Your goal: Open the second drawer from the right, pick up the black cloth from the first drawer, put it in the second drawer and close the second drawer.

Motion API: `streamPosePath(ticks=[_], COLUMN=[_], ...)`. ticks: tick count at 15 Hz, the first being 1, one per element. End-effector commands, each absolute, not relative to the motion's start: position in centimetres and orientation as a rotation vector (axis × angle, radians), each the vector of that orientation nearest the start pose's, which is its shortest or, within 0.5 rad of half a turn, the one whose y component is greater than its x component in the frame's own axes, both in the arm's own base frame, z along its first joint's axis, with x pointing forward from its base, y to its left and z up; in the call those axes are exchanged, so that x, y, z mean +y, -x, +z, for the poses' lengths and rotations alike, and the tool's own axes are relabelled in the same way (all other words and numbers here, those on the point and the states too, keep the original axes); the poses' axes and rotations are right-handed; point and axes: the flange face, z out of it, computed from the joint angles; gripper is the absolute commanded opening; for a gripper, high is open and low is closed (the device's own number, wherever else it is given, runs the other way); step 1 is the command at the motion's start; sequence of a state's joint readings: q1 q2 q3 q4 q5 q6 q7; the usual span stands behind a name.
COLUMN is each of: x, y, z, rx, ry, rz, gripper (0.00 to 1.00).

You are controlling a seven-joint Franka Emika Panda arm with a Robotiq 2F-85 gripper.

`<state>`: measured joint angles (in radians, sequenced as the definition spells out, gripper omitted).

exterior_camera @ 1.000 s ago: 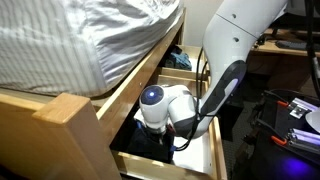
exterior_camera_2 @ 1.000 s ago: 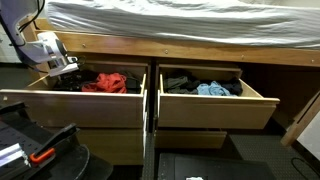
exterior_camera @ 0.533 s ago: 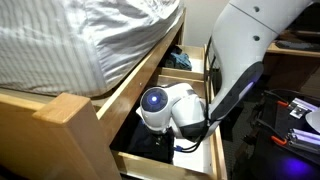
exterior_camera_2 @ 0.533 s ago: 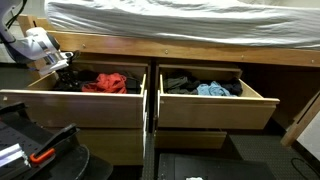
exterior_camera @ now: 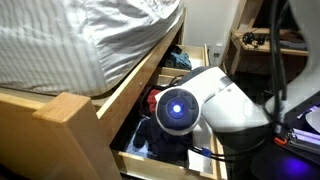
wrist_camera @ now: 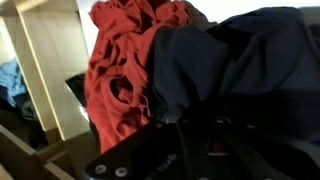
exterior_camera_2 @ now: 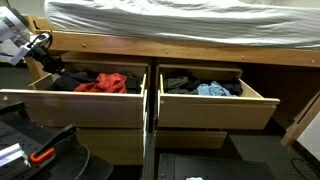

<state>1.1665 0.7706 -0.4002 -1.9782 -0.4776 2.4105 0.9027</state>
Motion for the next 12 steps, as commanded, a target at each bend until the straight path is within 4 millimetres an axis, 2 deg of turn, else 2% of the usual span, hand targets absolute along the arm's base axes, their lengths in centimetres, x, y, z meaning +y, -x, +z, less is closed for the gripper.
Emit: streamPosePath(ticks=[1,4,8,12], x=[34.7,32.6,29.3,25.6], y=[-37.2,-35.6,-34.7,-35.1], z=[13.0,15.7,19.4,23.0], rx=[0.17,-0.056,-0.343,-0.62], ry=[-2.472,-2.45,-2.366,-2.231], rz=[0.285,0.38,0.554,0.686], gripper=[0.03,0.03,0.03,0.03])
